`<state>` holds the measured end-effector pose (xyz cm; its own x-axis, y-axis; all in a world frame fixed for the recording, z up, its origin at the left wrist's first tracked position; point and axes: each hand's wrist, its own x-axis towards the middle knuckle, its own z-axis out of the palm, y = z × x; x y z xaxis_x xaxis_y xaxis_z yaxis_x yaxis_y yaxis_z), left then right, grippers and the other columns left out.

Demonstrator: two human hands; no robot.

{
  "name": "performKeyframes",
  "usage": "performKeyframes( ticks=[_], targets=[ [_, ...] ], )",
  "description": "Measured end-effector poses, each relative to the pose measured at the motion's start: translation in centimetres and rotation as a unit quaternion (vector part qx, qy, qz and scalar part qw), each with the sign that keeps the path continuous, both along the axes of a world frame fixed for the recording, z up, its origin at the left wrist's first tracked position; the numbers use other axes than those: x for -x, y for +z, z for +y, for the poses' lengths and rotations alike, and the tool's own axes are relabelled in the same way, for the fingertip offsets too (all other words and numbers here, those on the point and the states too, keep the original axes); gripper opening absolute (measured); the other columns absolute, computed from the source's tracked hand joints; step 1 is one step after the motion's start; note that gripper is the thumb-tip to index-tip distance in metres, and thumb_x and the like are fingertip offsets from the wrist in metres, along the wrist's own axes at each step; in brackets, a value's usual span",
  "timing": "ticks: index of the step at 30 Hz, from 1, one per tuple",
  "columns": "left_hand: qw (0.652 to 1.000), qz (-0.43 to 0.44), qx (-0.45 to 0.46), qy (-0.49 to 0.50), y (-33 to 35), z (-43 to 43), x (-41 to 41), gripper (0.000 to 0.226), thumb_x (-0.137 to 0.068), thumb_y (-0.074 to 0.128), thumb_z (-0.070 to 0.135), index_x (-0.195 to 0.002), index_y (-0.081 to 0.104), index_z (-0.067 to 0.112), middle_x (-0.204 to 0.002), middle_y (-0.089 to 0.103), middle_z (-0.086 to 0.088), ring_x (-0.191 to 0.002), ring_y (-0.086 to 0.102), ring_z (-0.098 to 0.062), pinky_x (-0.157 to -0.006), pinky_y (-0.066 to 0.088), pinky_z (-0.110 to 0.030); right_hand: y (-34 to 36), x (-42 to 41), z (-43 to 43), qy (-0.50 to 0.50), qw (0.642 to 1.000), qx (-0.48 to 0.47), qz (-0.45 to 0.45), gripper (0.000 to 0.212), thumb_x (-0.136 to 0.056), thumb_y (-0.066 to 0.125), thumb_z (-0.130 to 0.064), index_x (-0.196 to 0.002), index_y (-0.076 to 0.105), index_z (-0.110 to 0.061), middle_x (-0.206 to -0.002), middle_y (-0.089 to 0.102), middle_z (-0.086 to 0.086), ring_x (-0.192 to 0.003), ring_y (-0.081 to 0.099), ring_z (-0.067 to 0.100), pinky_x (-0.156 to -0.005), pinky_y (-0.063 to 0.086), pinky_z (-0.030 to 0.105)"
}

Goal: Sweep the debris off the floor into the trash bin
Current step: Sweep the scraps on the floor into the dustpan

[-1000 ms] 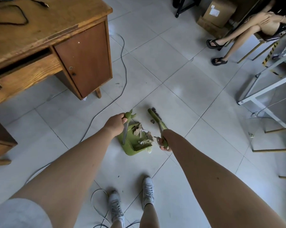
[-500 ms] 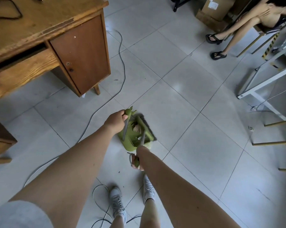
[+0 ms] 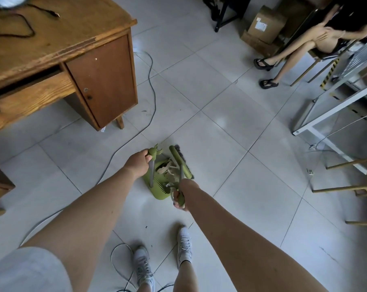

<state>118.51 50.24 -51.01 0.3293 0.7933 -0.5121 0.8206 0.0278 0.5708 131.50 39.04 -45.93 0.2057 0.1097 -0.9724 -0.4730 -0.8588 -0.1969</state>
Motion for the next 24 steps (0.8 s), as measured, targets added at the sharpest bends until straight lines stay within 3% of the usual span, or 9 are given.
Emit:
performKeyframes(
  ticks=[2, 5, 8, 10, 12, 14, 17, 21, 24],
  targets=[
    [1.000, 0.003, -0.004, 0.001, 0.0, -0.2, 0.1, 0.039, -0.104, 0.031, 0.023, -0.136, 0.047, 0.008, -0.134, 0.055, -0.019, -0.125, 0.050, -0.036, -0.104, 0.041, -0.041, 1.1, -0.9, -0.4, 0.001, 1.000, -0.016, -0.013, 0.023, -0.097, 0.036, -0.019, -0.081, 0.052, -0.014, -0.054, 0.045, 0.001, -0.024, 0.038, 0.012, -0.034, 0.036, 0.011],
    [1.000, -0.002, -0.005, 0.009, -0.1, -0.4, 0.0, 0.039, -0.104, 0.031, 0.023, -0.136, 0.048, 0.009, -0.133, 0.056, -0.018, -0.124, 0.051, -0.035, -0.103, 0.042, -0.040, 1.6, -2.9, -0.5, 0.006, 0.999, -0.011, -0.034, 0.033, -0.099, 0.028, -0.014, -0.073, 0.049, -0.016, -0.047, 0.044, 0.002, -0.019, 0.035, 0.011, -0.031, 0.035, 0.011],
    [1.000, -0.007, -0.001, 0.020, -0.2, -0.5, -0.1, 0.038, -0.104, 0.031, 0.023, -0.134, 0.050, 0.010, -0.131, 0.058, -0.018, -0.121, 0.052, -0.035, -0.101, 0.042, -0.039, 1.8, -4.2, -0.7, -0.039, 0.999, 0.030, -0.022, 0.031, -0.103, 0.020, -0.020, -0.101, 0.048, -0.033, -0.041, 0.040, 0.003, -0.016, 0.033, 0.011, -0.030, 0.038, 0.014],
    [1.000, -0.006, -0.002, 0.022, -0.3, -0.4, -0.3, 0.038, -0.104, 0.031, 0.024, -0.134, 0.050, 0.011, -0.130, 0.057, -0.018, -0.121, 0.052, -0.035, -0.099, 0.042, -0.038, 1.6, -4.5, -1.2, -0.036, 0.999, 0.029, -0.010, 0.035, -0.103, 0.021, -0.021, -0.121, 0.050, -0.028, -0.036, 0.038, 0.003, -0.016, 0.034, 0.012, -0.031, 0.039, 0.014],
    [1.000, -0.005, 0.000, 0.023, -0.3, -0.4, -0.4, 0.038, -0.104, 0.030, 0.024, -0.134, 0.049, 0.011, -0.131, 0.056, -0.018, -0.121, 0.052, -0.035, -0.098, 0.041, -0.038, 1.3, -4.5, -1.8, -0.023, 0.999, 0.033, -0.008, 0.032, -0.101, 0.022, -0.018, -0.096, 0.051, -0.030, -0.032, 0.039, 0.003, -0.016, 0.036, 0.012, -0.034, 0.036, 0.011],
    [1.000, -0.008, 0.001, 0.021, -0.5, -0.3, -0.6, 0.037, -0.104, 0.031, 0.024, -0.134, 0.048, 0.011, -0.132, 0.056, -0.018, -0.121, 0.051, -0.035, -0.097, 0.041, -0.036, 0.5, -4.3, -2.7, -0.013, 0.999, 0.035, -0.002, 0.036, -0.099, 0.023, -0.018, -0.070, 0.043, -0.020, -0.031, 0.041, 0.002, -0.018, 0.038, 0.012, -0.036, 0.032, 0.010],
    [1.000, -0.011, 0.002, 0.019, -0.6, -0.2, -0.7, 0.038, -0.104, 0.031, 0.024, -0.135, 0.047, 0.010, -0.132, 0.055, -0.019, -0.122, 0.051, -0.036, -0.097, 0.041, -0.036, -1.1, -3.5, -3.5, -0.037, 0.999, 0.020, -0.002, 0.039, -0.100, 0.025, -0.023, -0.070, 0.047, -0.011, -0.032, 0.044, 0.001, -0.018, 0.035, 0.013, -0.034, 0.035, 0.011],
    [1.000, -0.011, -0.002, 0.019, -0.6, 0.1, -0.7, 0.037, -0.104, 0.031, 0.024, -0.134, 0.049, 0.011, -0.131, 0.056, -0.018, -0.120, 0.052, -0.035, -0.097, 0.041, -0.037, -1.7, -2.0, -3.2, -0.120, 0.992, -0.021, 0.027, 0.035, -0.095, 0.026, -0.009, -0.067, 0.046, -0.010, -0.031, 0.043, 0.002, -0.018, 0.032, 0.013, -0.032, 0.036, 0.013],
    [1.000, -0.016, -0.002, 0.012, -0.7, 0.4, -0.8, 0.037, -0.104, 0.031, 0.024, -0.132, 0.050, 0.010, -0.128, 0.058, -0.018, -0.118, 0.053, -0.035, -0.096, 0.042, -0.038, -1.9, -1.2, -1.9, -0.163, 0.984, -0.057, 0.053, 0.042, -0.100, 0.026, -0.019, -0.064, 0.047, -0.011, -0.032, 0.043, 0.000, -0.018, 0.033, 0.013, -0.031, 0.036, 0.015]
  ],
)
